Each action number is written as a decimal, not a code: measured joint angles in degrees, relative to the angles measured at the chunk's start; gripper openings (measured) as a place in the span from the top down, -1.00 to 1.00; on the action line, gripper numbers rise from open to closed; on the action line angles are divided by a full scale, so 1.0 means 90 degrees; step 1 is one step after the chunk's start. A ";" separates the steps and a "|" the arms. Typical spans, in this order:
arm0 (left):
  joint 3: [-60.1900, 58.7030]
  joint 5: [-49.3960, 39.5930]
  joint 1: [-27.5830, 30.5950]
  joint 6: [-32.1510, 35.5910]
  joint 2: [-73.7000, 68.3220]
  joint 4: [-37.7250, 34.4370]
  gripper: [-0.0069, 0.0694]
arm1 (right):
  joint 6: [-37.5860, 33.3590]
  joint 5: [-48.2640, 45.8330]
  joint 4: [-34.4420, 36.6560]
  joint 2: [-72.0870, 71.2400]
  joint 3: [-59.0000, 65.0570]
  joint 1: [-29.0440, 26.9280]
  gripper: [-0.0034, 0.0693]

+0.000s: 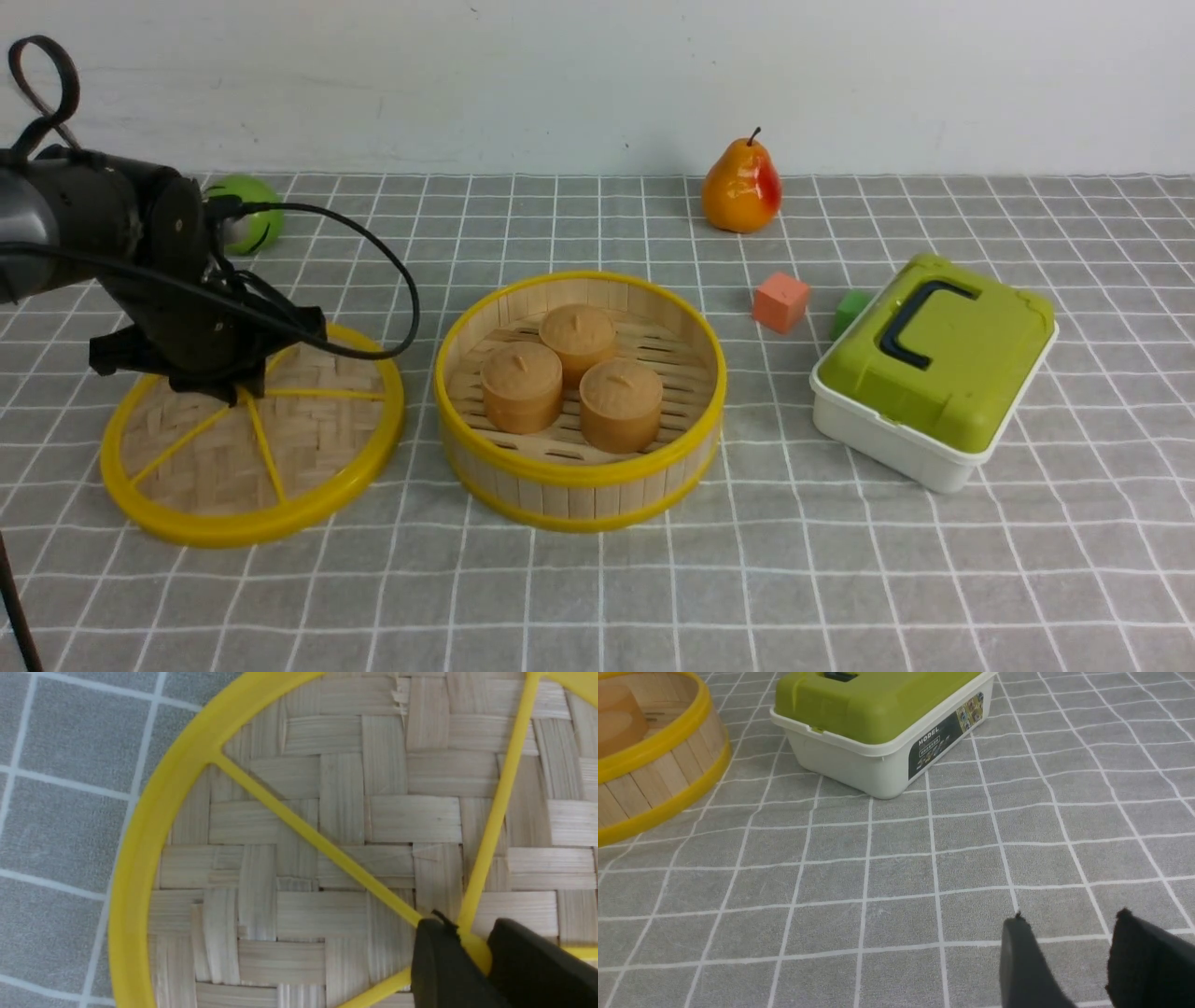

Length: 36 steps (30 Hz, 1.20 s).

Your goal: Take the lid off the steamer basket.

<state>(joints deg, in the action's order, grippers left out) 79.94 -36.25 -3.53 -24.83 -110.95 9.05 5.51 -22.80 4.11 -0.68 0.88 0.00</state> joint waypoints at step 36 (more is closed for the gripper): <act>-0.6971 0.1622 0.0006 0.3905 1.1475 -0.3686 0.85 | 0.0000 0.0000 0.0000 0.0000 0.0000 0.0000 0.24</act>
<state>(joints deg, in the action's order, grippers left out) 17.20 -21.65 -3.47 10.31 -7.67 -24.12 5.51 -22.80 4.11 -0.68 0.88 0.00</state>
